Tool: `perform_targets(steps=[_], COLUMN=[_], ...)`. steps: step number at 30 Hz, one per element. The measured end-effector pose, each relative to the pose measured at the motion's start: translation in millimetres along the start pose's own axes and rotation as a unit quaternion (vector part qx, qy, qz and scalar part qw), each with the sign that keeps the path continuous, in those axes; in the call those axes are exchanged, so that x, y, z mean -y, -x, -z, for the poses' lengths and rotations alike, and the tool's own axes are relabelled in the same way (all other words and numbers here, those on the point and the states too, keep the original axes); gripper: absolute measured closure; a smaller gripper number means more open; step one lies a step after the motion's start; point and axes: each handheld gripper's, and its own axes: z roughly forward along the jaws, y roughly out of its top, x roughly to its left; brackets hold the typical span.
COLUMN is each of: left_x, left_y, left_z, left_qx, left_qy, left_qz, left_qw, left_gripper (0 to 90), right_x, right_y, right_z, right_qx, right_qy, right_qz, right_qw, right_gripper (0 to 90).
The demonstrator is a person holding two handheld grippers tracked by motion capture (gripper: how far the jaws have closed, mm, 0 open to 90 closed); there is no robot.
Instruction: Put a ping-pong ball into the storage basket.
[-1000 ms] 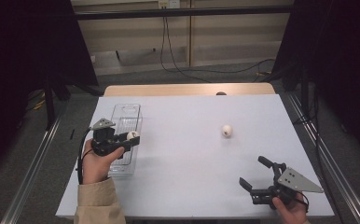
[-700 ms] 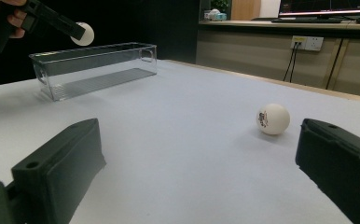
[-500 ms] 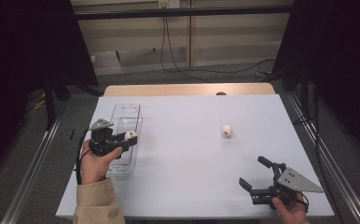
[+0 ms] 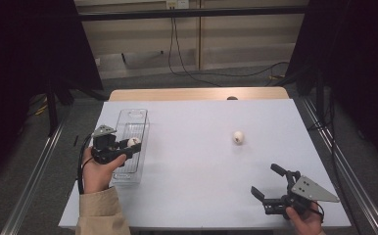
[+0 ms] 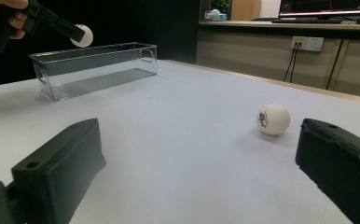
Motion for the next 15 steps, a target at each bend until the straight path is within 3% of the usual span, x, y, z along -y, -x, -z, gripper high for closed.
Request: perform_targets(steps=[15], left_x=[2.3], left_y=[-5.7], left_z=[2.4], left_qx=[-0.015], left_qy=[0.0], left_qz=[0.002], left_qw=[0.9999], left_gripper=[50.9], right_x=[0.0], right_y=[0.1], right_z=[0.0], right_qx=[0.0], right_qy=[0.0], right_qz=[0.0], right_qw=[1.0], right_gripper=[0.2])
